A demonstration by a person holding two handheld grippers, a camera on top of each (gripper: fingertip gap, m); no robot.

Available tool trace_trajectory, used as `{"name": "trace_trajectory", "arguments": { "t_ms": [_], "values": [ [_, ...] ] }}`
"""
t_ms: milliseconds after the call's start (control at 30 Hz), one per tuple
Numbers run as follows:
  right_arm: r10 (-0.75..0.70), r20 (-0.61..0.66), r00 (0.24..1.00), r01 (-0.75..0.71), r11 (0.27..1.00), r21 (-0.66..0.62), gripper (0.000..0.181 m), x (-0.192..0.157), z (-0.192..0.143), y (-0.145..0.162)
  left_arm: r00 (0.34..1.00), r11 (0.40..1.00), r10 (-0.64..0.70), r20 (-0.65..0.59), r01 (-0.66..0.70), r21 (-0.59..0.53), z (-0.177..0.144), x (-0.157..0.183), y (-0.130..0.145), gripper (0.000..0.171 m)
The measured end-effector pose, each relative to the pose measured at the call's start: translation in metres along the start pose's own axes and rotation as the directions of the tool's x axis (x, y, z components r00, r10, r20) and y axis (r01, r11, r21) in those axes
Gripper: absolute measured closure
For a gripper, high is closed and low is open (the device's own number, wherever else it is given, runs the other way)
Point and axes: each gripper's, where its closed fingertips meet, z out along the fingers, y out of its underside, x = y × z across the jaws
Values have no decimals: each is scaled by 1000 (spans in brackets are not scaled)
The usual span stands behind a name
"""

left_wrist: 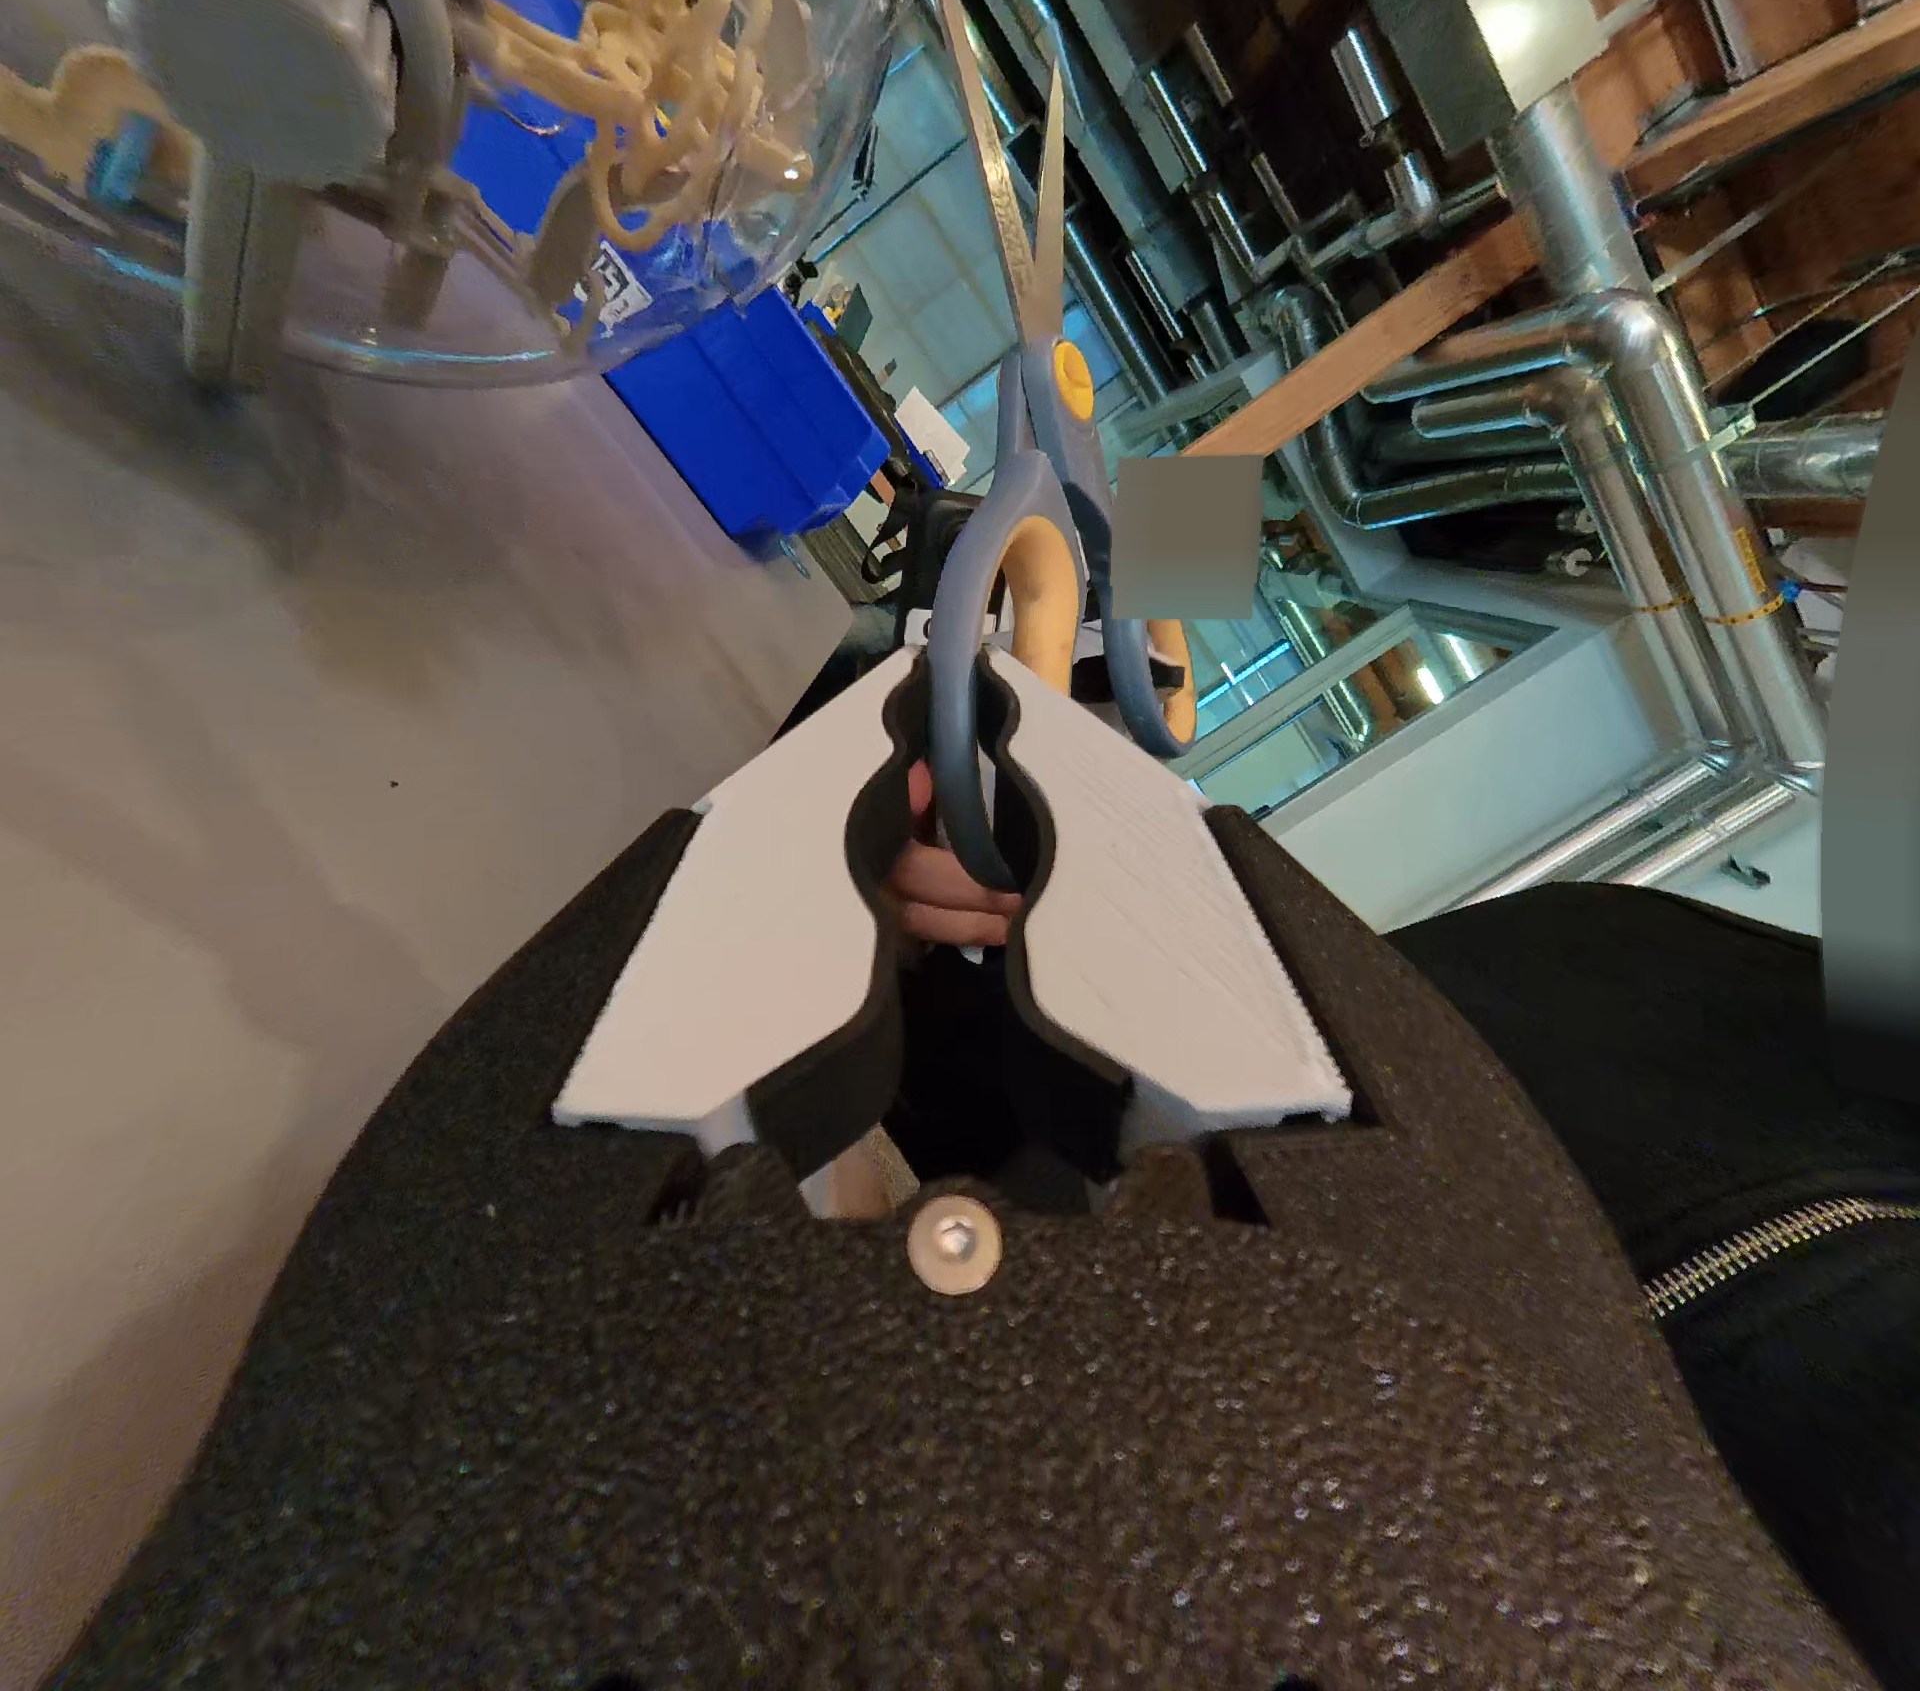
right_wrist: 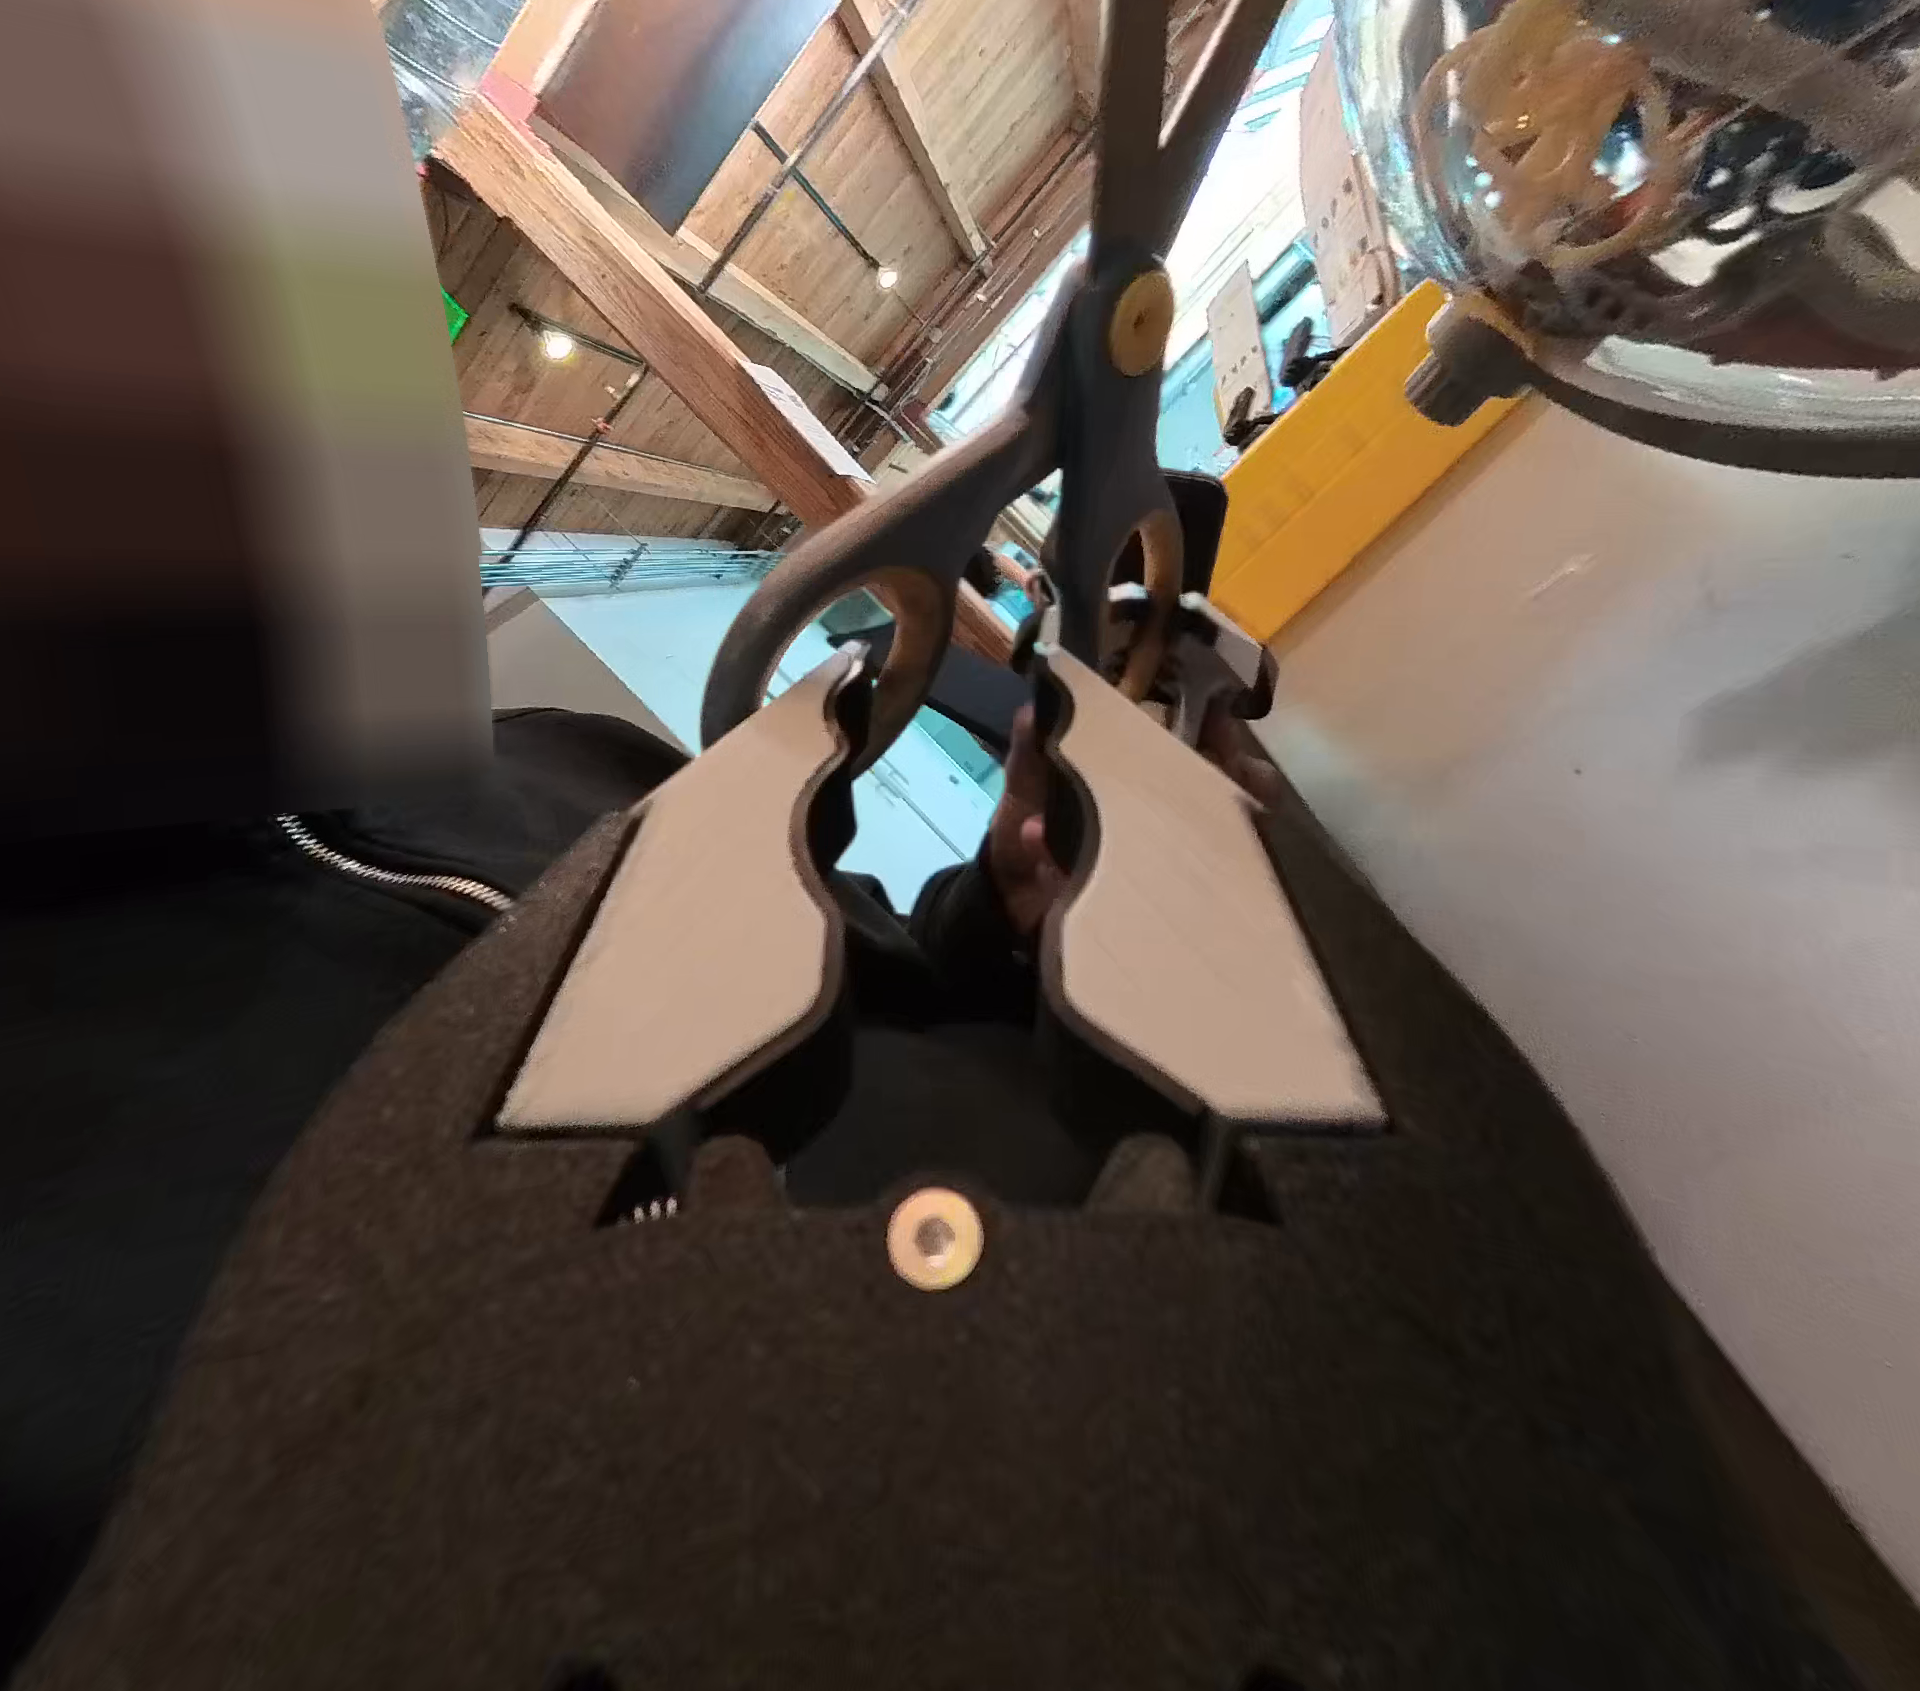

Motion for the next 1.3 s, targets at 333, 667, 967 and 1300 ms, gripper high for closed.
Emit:
{"name": "trace_trajectory", "arguments": {
  "t_ms": [333,667,967,1300],
  "values": [
    [-21,15,1000,20,998,66,145,-4,-18,-16,988,992,-123,-96,126,25,-2,9,-5,168],
    [-663,-578,476,643,711,-285,145,48,-37,-29,985,990,-136,-106,140,31,-4,9,-7,167],
    [-831,-508,227,883,396,-253,145,8,1,-35,979,987,-157,-133,158,1,0,13,-2,167],
    [-922,-377,-84,961,25,-274,139,-5,30,-40,966,982,-191,-172,189,-27,-3,18,0,168]
  ]
}}
